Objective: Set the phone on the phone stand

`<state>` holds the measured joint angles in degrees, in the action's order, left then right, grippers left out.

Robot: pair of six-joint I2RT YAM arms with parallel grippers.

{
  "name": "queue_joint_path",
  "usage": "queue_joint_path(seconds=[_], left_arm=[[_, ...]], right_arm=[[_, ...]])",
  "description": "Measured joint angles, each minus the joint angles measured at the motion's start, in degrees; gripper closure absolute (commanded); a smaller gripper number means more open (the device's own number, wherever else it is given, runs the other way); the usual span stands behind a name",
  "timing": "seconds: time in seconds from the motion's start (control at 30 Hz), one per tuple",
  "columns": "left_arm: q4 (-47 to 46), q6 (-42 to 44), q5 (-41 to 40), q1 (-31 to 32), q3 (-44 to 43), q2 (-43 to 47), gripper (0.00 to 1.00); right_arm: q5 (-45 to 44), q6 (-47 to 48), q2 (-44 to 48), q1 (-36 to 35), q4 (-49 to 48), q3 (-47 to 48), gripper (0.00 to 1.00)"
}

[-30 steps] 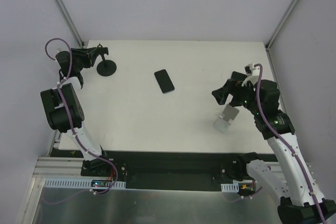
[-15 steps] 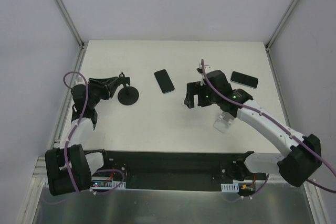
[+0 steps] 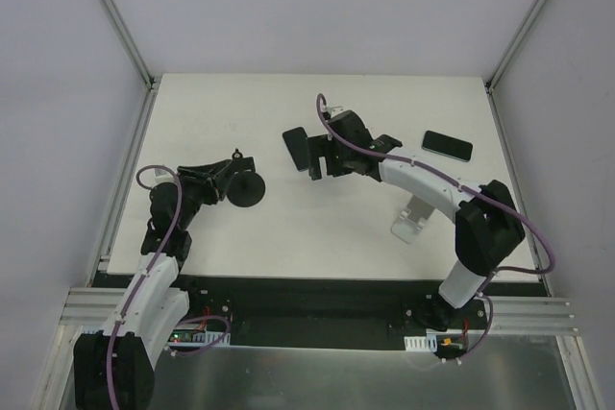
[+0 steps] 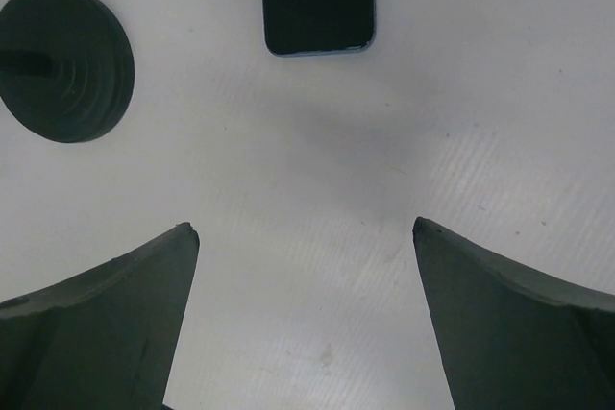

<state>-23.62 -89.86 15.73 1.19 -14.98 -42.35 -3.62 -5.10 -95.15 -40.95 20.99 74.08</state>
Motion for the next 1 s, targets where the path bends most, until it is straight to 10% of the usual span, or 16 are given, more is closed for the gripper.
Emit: queue_joint_path(seconds=[0.07, 0.17, 0.27, 1.0], left_arm=[[0.0, -0.7, -0.4, 0.5, 0.6, 0.9, 0.91], [0.6, -0.6, -0.1, 0.7, 1.1, 2.5, 0.38], [2.4, 0.9, 1.4, 0.7, 1.3, 4.5, 0.13], [28.9, 36.1, 17.4, 0.7, -10.0, 19.3, 0.01]], right_arm=[[0.0, 0.1, -2.4, -0.5, -0.6, 2.1, 0.04], [0.0, 0.9, -6.2, -0.8, -1.0, 5.8, 0.04], [-0.1, 2.1, -12.3, -0.8, -0.5, 12.5, 0.04], [-3.8, 7.7, -41.3, -0.5, 10.2, 42.9, 0.04]])
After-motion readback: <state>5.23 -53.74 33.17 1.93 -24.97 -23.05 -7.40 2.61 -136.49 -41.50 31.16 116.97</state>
